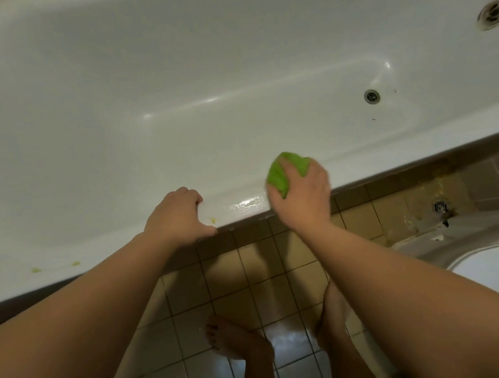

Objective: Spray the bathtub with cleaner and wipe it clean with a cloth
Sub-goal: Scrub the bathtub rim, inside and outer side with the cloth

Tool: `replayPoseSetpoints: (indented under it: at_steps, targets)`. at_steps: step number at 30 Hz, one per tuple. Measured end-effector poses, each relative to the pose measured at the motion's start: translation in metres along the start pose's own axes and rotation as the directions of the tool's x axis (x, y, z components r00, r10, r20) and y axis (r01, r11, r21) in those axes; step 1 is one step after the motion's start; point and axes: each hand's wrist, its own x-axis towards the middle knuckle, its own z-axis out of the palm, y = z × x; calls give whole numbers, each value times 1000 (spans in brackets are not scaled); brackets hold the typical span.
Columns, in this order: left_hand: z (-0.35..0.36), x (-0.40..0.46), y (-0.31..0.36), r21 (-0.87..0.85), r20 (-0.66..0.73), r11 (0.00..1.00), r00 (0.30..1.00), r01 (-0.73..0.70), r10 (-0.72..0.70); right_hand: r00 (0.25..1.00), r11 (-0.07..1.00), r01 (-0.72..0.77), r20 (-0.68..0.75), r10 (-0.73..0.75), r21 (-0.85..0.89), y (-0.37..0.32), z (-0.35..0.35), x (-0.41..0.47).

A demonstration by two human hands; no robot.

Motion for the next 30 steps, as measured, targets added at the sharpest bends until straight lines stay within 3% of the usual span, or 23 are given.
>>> replayPoseSetpoints:
  at_steps: [3,6,9,12,14,16,18,20,24,26,30]
  targets:
    - [2,0,-3,-28,-24,999,1000,-17,16,926,941,338,175,-334,3,-31,13,-20]
    - [5,-3,-9,-45,-44,998,998,-43,41,847,880,471,250,-470,57,-22,5,-17]
    - [8,-8,-19,-49,-58,998,997,-44,41,895,919,390,214,-392,51,14,-10,-4]
    - [11,-13,-32,-56,-81,998,997,-25,20,987,988,153,52,-154,22,36,-16,1]
    - [12,-16,-41,-58,-87,998,996,-10,4,997,998,-60,-43,61,29,26,-9,1]
    - [13,-20,-49,-59,-102,998,995,-2,-4,980,984,-174,-88,177,33,2,3,0]
    - [13,-23,-55,-51,-117,999,993,-5,-1,990,993,-120,-73,120,6,-27,14,-9]
    - [13,-25,-61,-46,-128,999,992,-9,3,997,997,77,28,-77,-5,-56,24,-22]
    - [11,-30,-74,-53,-144,999,990,-8,1,847,873,480,214,-486,81,-82,31,-39]
    - [8,-32,-80,-42,-127,999,992,-5,-1,839,867,487,218,-498,103,-68,24,-35]
    - [5,-38,-94,-47,-125,999,992,12,-18,962,966,255,91,-258,49,-17,6,-20]
